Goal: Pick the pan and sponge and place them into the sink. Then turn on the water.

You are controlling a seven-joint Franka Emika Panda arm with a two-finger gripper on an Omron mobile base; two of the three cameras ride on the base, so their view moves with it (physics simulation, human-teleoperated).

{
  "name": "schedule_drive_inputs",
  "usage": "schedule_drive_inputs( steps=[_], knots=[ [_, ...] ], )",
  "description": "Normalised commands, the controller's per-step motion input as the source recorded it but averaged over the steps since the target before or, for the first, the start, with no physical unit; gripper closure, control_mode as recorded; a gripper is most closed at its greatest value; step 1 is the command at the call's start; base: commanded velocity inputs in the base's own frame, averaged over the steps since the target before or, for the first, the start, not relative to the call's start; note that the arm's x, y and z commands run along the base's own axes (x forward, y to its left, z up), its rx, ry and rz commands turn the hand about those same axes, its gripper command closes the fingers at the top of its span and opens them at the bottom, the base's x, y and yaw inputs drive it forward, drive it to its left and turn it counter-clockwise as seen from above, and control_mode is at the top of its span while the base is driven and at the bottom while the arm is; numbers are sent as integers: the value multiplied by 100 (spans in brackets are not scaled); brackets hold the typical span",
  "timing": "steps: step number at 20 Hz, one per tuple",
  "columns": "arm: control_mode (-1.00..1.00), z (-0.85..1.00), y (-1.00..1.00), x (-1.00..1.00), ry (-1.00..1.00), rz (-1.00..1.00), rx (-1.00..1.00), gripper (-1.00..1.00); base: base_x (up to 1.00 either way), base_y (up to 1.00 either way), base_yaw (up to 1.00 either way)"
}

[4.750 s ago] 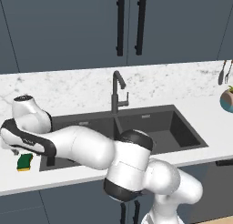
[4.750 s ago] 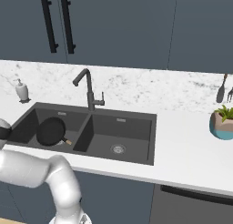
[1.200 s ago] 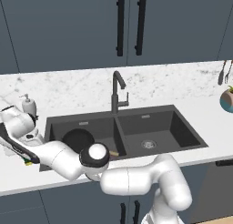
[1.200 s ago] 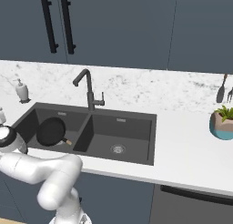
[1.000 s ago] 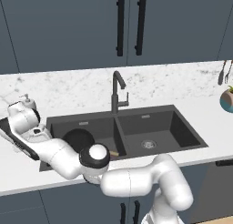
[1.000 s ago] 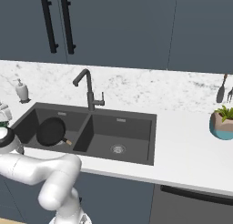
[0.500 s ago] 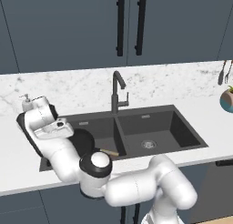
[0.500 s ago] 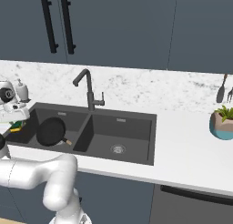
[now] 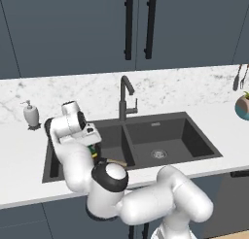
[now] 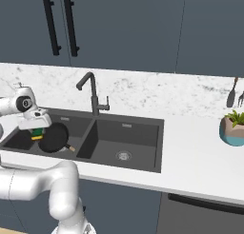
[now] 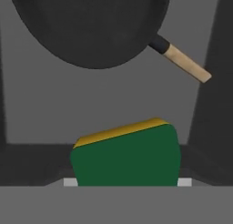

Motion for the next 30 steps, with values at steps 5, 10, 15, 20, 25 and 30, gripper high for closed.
schedule_drive_inputs(
  steps=[5,10,15,20,25,30],
  knots=[
    [-100,0,-19,72,2,12,6,100,0,0,0],
    [-100,-20,-2,62,0,4,0,100,0,0,0],
    [-100,-27,0,55,0,2,0,100,0,0,0],
    [-100,-32,0,56,0,1,0,100,0,0,0],
    [-100,-44,0,54,0,1,0,100,0,0,0],
    [-100,-54,3,38,0,0,0,-100,0,0,0]
  ],
)
